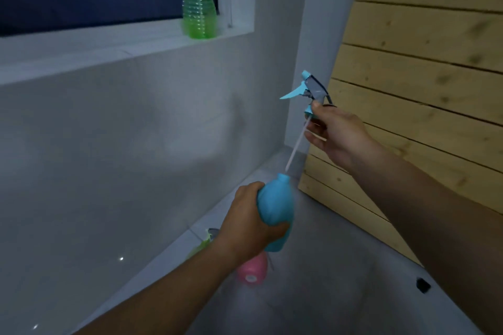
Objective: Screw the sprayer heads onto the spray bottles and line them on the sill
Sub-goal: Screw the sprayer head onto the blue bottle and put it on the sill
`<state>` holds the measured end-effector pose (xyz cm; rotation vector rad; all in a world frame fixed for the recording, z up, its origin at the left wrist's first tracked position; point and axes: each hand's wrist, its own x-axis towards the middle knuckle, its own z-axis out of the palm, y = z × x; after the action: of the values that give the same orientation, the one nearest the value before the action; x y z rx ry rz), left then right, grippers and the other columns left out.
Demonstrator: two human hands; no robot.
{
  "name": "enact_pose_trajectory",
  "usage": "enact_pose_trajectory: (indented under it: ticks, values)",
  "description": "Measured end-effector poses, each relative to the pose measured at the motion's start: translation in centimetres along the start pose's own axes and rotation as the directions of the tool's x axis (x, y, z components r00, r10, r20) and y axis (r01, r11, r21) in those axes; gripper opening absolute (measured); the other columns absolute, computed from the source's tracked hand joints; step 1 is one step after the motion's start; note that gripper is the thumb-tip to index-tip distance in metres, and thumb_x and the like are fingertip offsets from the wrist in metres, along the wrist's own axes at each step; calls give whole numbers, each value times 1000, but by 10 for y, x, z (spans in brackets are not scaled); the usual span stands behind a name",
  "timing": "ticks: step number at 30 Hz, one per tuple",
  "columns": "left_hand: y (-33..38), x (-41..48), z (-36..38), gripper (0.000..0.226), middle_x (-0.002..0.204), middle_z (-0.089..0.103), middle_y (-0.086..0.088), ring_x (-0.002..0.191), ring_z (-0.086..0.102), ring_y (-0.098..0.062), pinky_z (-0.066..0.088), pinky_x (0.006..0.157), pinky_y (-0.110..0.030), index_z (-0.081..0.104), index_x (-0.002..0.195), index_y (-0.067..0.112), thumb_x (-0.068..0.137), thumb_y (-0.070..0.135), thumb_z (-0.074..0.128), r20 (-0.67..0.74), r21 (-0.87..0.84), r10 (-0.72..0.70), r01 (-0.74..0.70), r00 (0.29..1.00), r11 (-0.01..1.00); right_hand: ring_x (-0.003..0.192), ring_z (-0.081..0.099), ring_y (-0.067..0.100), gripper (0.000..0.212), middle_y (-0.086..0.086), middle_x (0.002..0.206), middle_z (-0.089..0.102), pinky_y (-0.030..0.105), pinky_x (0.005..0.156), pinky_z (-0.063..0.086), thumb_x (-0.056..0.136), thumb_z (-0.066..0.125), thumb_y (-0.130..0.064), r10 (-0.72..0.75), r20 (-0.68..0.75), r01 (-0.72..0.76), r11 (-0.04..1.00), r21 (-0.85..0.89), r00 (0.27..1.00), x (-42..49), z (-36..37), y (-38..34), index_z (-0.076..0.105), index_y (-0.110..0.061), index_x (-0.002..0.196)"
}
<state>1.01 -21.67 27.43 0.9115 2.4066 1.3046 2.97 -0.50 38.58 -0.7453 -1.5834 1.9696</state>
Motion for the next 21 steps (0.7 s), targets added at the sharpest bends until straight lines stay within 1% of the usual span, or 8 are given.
enact_pose_trajectory:
  ticks: [3, 6, 9, 12, 14, 15, 18, 21]
  values:
    - [10, -10, -16, 73, 123, 51, 0, 107, 54, -16, 45, 89, -26, 54, 124, 20, 63, 27, 92, -14, -6, 21, -21, 1000, 1000, 85, 66, 16, 13, 3, 90, 67, 32, 81, 58, 90, 68, -29, -38, 20, 38, 999, 19, 999, -23, 11, -18, 70, -17, 91]
    - [22, -21, -29, 81, 130, 50, -1, 112, 56, -17, 53, 96, -34, 49, 134, 24, 65, 30, 91, -7, -48, 35, -35, 999, 998, 79, 63, 14, 10, 1, 84, 66, 33, 83, 58, 90, 68, -27, -38, 51, 36, 999, 34, 998, -46, 20, -26, 68, -17, 87]
    - [34, -31, -41, 86, 131, 51, 2, 113, 58, -17, 56, 96, -37, 47, 137, 28, 63, 38, 89, -2, -58, 69, -69, 998, 996, 77, 61, 13, 10, 0, 81, 65, 34, 87, 56, 90, 69, -25, 2, 89, -7, 998, 58, 996, -67, 29, -24, 67, -17, 85]
    - [44, -39, -54, 87, 129, 54, 1, 111, 62, -20, 59, 90, -44, 45, 132, 39, 55, 50, 84, -18, -115, 76, -78, 997, 990, 75, 63, 13, 9, 1, 79, 68, 31, 81, 56, 87, 72, -22, 42, 155, -53, 996, 68, 987, -84, 33, -14, 68, -14, 83]
    - [48, -43, -64, 85, 120, 59, 0, 106, 67, -23, 61, 86, -47, 44, 129, 42, 54, 51, 84, -8, -174, 57, -57, 998, 983, 77, 67, 16, 10, 3, 83, 71, 31, 79, 58, 85, 73, -18, 74, 236, -92, 994, 66, 969, -93, 35, -5, 69, -10, 89]
    - [50, -45, -69, 83, 115, 62, 0, 102, 70, -23, 62, 85, -48, 44, 127, 42, 55, 49, 84, 6, -208, 44, -42, 999, 977, 79, 69, 17, 15, 5, 86, 72, 31, 77, 59, 84, 74, -15, 95, 267, -113, 992, 53, 959, -97, 35, -3, 68, -8, 96]
    - [49, -53, -80, 70, 109, 67, -3, 93, 74, -22, 65, 77, -44, 47, 122, 48, 66, 40, 88, 56, -283, 15, 2, 998, 959, 80, 73, 18, 29, 9, 91, 74, 29, 71, 60, 81, 76, -10, 126, 304, -129, 992, -9, 944, -101, 33, 1, 65, -6, 108]
    - [45, -60, -86, 66, 113, 65, 1, 95, 74, -20, 66, 76, -39, 50, 123, 49, 72, 33, 88, 85, -349, 19, 12, 996, 937, 91, 73, 23, 33, 14, 101, 74, 33, 78, 61, 82, 75, -10, 148, 351, -137, 989, -55, 924, -99, 30, 4, 65, -2, 113]
